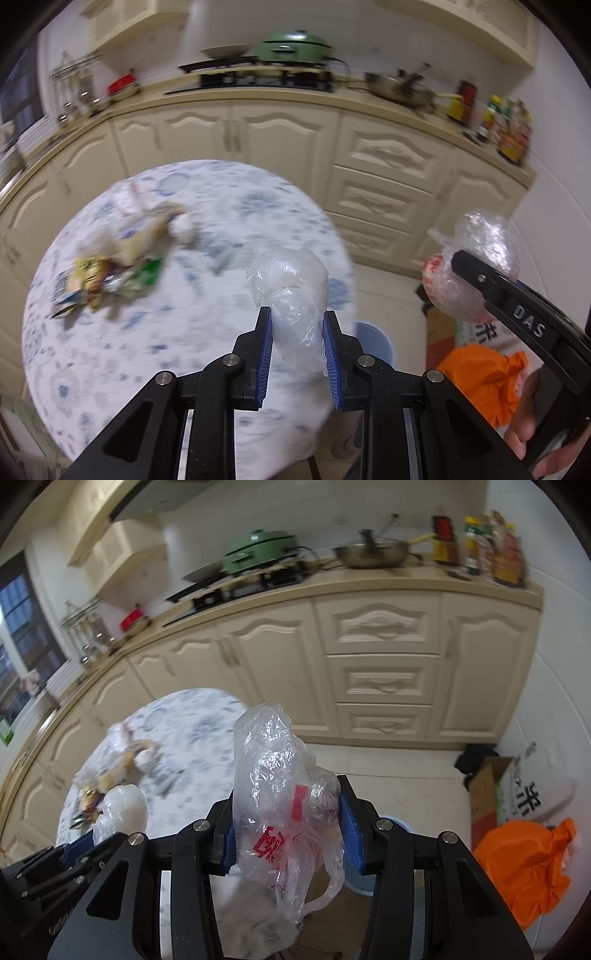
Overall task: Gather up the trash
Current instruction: 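Carry both plastic bags over the blue bin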
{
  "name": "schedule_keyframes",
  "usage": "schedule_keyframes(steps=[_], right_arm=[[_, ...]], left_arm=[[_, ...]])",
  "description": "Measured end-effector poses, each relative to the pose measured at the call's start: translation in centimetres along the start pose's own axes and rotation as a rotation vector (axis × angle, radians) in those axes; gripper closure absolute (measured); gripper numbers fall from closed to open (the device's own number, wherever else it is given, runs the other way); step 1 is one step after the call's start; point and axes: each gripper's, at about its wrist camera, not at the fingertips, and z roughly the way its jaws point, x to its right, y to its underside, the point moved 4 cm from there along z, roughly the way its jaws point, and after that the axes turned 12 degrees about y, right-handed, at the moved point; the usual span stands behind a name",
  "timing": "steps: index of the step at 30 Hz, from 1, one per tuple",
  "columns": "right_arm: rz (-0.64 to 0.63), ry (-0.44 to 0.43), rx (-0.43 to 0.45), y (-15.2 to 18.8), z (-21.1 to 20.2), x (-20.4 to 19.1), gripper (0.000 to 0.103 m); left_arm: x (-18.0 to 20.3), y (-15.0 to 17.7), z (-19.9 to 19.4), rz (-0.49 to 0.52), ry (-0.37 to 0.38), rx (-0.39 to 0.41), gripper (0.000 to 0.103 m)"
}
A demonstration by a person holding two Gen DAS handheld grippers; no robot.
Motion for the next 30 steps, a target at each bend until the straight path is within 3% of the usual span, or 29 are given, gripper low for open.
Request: schedule_keyframes(steps=[7,16,30], right_arm=[[0.083,0.076,-0.029,0.2,1.3,6.0,0.057],[0.18,0.158,-0.097,1.0,4.2,13.2,0.057],[0.24,0.213,-0.177,1.8,8.3,19.8,0.057]], left_arm=[[4.3,-0.8,4.7,0.085,0.056,-0.071,0.081],[9.6,-1.9,13.5,0.159,0.111,-0.211,0.081],[14.5,-3.9,25.0,0.205,0.104,-0.336,0.081]])
